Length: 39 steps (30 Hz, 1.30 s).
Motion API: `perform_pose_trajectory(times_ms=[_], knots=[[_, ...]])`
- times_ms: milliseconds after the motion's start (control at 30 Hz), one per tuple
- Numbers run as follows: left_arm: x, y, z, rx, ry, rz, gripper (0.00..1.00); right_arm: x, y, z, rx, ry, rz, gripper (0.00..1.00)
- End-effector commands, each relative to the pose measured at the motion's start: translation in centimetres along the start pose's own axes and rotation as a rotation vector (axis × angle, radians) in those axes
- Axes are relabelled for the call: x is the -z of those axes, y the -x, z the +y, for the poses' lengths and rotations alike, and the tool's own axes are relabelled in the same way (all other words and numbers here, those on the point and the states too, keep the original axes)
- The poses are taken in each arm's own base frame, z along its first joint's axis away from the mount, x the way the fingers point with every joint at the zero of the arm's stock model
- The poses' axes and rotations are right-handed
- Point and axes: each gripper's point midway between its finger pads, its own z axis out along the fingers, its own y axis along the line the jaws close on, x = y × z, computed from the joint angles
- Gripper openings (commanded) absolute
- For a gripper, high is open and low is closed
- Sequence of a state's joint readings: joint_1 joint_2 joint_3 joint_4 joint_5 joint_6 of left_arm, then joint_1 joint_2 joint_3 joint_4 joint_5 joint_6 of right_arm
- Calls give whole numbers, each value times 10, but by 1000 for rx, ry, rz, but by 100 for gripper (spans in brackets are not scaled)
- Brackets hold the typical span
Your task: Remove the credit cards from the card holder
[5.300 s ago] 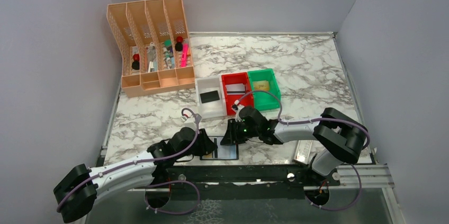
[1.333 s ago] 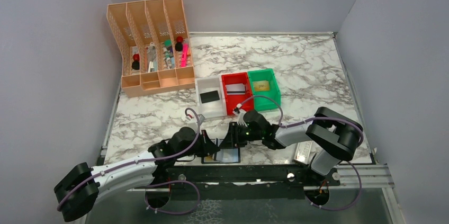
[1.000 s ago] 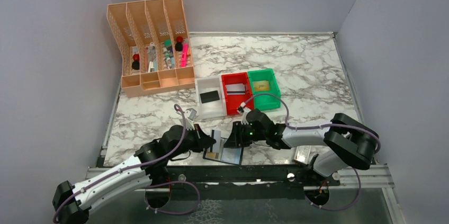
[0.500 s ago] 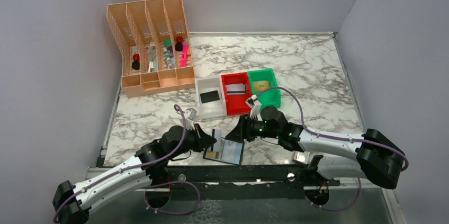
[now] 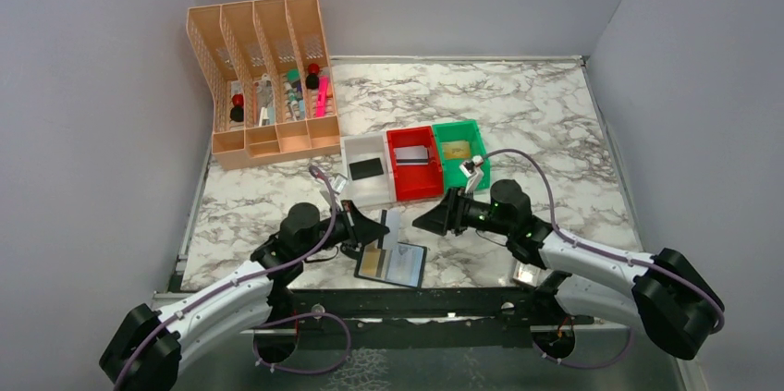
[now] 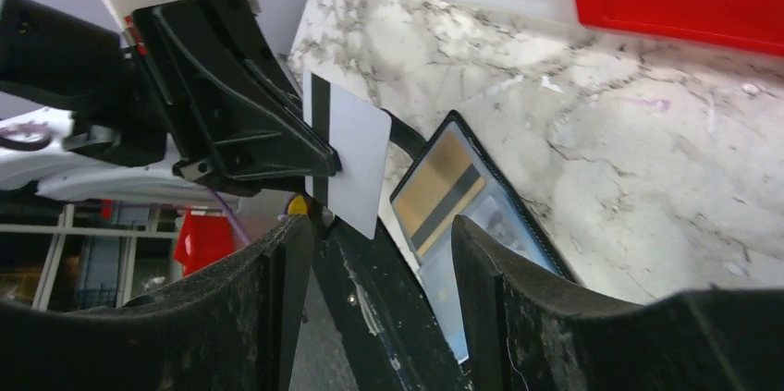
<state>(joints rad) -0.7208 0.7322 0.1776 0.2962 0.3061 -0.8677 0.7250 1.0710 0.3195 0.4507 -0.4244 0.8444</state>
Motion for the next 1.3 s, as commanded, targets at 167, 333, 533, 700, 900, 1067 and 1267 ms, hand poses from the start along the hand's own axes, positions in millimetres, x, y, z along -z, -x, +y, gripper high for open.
perform_pose_trajectory(times_ms=[167,333,533,700,900,1067,1267], knots=[[19,5,-45,11,-244,-43,0,3,-9,41,-7,260,60,66],[22,6,-53,23,-280,-46,0,-2,-14,50,-13,348,104,65],[21,1,-47,43,-269,-32,0,-8,-14,60,-21,428,134,59],[20,-2,-42,56,-258,-38,0,-14,-17,59,-28,437,154,56],[19,-2,-45,53,-272,-30,0,-26,-16,64,-40,466,175,42],[18,0,-44,49,-273,-40,0,-28,-21,64,-63,502,191,25],[15,2,-38,48,-249,-64,0,-23,-31,55,-88,492,200,5]])
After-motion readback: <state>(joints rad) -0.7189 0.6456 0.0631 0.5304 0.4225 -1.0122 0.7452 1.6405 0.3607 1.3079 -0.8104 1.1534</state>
